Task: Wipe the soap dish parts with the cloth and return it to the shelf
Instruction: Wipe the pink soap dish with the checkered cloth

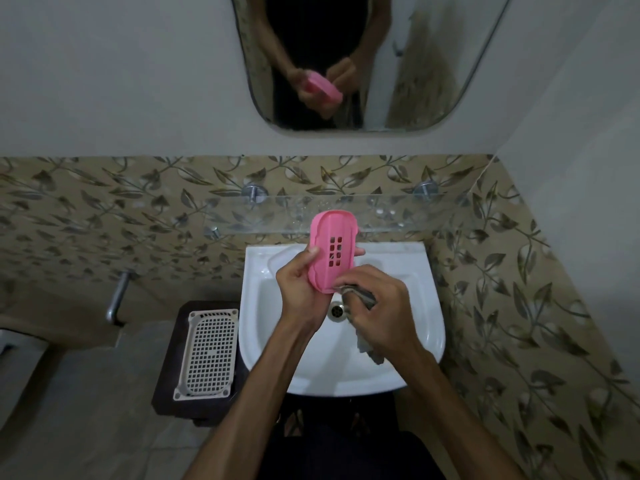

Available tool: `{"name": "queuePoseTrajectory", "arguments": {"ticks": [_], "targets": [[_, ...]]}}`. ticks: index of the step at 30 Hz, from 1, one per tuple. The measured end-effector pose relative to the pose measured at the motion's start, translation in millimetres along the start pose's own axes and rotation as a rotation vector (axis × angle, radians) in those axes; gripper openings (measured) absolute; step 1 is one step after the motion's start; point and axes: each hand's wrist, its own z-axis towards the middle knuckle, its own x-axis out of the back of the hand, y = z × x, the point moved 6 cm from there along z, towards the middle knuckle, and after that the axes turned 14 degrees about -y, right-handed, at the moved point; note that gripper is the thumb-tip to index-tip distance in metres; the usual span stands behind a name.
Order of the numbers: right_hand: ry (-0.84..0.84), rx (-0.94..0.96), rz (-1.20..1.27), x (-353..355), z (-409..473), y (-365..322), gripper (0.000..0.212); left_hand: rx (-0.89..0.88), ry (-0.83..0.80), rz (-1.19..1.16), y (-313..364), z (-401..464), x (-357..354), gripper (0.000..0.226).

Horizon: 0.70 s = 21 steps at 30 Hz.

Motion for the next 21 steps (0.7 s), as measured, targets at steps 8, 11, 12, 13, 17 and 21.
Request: {"name": "queuePoseTrajectory", "arguments": {"ticks": [8,11,12,13,17,21], "targets": [[-0.009,-0.003,0.045,-9,-6,-3,0.022,-0.012,0.024,0.03,-1,1,1,0.055],[-0.021,0.002,-0.023,-15,-9,-9,0.026,-0.006,0.058,0.046,-3,0,-2,0.058],[-0.03,0.007,-0.049,-17,-8,-11,0.028,-0.003,0.061,0.04,-5,-1,-3,0.057],[-0.041,0.019,-0.076,-18,-7,-11,0.029,-0.003,0.055,0.035,-6,-2,-4,0.056],[-0.119,0.15,-0.208,-5,-2,-6,0.03,0.033,0.008,0.072,3,-2,-4,0.059],[-0.206,0.225,-0.347,11,2,-1,0.039,0.185,-0.068,0.097,17,-1,-10,0.074]]}}
